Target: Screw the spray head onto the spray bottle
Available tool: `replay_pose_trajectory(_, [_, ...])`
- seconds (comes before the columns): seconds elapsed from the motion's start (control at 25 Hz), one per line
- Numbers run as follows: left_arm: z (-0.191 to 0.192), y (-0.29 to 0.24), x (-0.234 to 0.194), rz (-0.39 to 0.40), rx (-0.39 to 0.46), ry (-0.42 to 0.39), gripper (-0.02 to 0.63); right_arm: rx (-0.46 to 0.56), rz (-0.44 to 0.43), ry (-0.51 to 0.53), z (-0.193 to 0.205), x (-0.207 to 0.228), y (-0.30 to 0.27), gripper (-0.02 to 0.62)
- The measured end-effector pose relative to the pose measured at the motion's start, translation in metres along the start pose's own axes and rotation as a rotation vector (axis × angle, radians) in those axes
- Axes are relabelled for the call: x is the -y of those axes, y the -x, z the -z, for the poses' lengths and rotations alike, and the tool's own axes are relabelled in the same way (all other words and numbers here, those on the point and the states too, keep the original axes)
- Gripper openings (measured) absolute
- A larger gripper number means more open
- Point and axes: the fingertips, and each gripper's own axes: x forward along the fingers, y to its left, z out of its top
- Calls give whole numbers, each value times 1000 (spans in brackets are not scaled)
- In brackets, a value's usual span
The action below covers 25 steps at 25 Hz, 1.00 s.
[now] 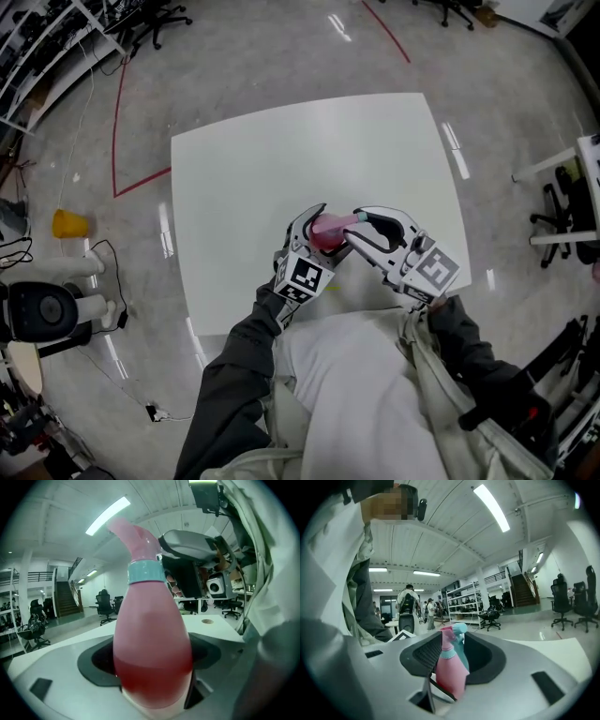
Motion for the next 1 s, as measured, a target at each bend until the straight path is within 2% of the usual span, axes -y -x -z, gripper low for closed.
replay_pose_trajectory(0.12, [11,-17,-8,1,-38,-44,430,-68,41,69,16,11,-1,130])
replay_pose_trajectory(0.24, [16,-25,-15,14,-51,-75,431,-63,85,13,24,24,-2,130])
replay_pose_trajectory(0.36, [24,-28,-18,28,-69,-27,431,-15,90,-34,21,28,-4,131])
replay_pose_trajectory(0.4, [29,-26,-20,31,-81,1,433,6,84,-54,19,27,-6,174])
replay_pose_trajectory(0.44, [33,-22,-20,36,-89,23,434,20,81,-73,18,27,-7,258])
replay_pose_trajectory(0.48, [37,-16,-19,42,-96,36,441,21,84,-83,20,28,-6,282])
replay_pose_trajectory(0.6, [50,14,-8,51,-116,52,453,-16,125,-99,34,36,7,282])
replay_pose_trajectory(0.68, [60,42,-6,-4,-114,89,453,-26,169,-135,46,43,21,281])
replay_pose_trajectory(0.76, [62,70,-17,-119,-101,133,449,-36,216,-177,58,48,33,281])
replay_pose_trajectory(0.8, [59,83,-25,-189,-93,149,402,-47,231,-195,65,48,37,281])
replay_pose_trajectory(0.88, [50,106,-40,-333,-75,174,171,-85,241,-205,80,42,38,278])
replay_pose_trajectory(0.92, [47,114,-46,-395,-60,192,49,-107,249,-189,86,38,37,249])
replay_pose_trajectory(0.96, [43,120,-50,-441,-41,218,6,-126,263,-163,91,34,35,197])
replay_pose_trajectory(1.0, [38,124,-52,-471,-19,247,6,-140,278,-134,94,31,33,128])
